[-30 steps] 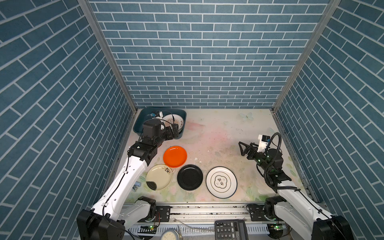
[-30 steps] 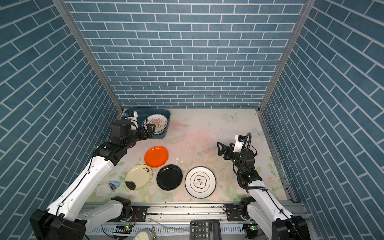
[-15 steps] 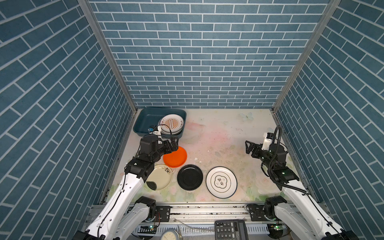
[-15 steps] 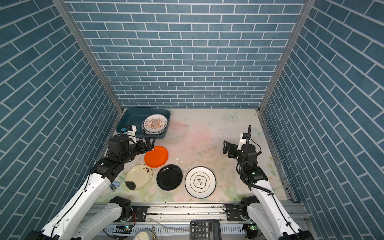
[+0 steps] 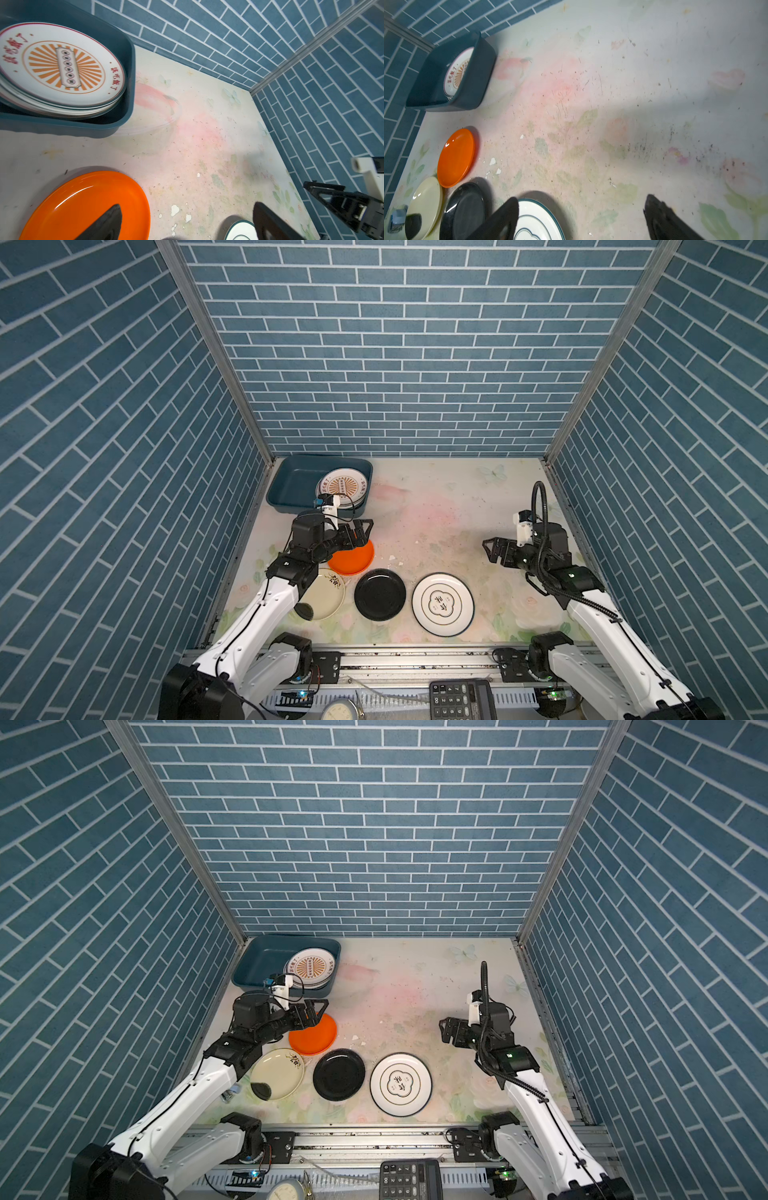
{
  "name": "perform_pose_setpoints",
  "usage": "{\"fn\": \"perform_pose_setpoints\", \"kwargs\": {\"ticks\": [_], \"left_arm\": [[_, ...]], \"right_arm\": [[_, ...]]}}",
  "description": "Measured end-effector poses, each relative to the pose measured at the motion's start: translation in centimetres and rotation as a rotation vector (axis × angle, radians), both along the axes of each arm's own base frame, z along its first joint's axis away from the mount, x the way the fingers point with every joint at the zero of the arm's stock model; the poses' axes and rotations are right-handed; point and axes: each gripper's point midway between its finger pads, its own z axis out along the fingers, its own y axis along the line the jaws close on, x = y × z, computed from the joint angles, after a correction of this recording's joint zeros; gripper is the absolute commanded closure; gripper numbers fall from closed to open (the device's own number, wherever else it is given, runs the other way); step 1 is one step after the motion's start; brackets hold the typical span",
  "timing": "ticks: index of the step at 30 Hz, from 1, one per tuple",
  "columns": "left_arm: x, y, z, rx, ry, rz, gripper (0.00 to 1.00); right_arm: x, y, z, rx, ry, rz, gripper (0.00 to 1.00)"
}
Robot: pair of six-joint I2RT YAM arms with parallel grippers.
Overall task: Place the plates into the plastic bin on the countertop
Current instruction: 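Withdraw the left gripper from the bin while the right gripper nears the emblem plate, then grip the edge of the white emblem plate nearest the robot with the right gripper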
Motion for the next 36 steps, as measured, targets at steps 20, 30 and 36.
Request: {"fn": "perform_pose_setpoints", "kwargs": {"ticks": [20, 30, 36], "left_arm": [[0.0, -2.3, -1.1, -0.108, -0.012, -0.107, 0.00], [0.2, -2.4, -0.7, -0.119, -0.029, -0.109, 0.00], [0.3, -2.3, -0.8, -0.115, -0.027, -0.101, 0.00]], "right_arm": [[-2.9, 2.4, -5.8, 0.118, 0.320, 0.062, 0.14], [-4.2, 3.0, -7.9, 0.170, 0.397, 0.052, 0.24], [-4.9, 3.7, -8.6, 0.166, 0.426, 0.075, 0.30]]}}
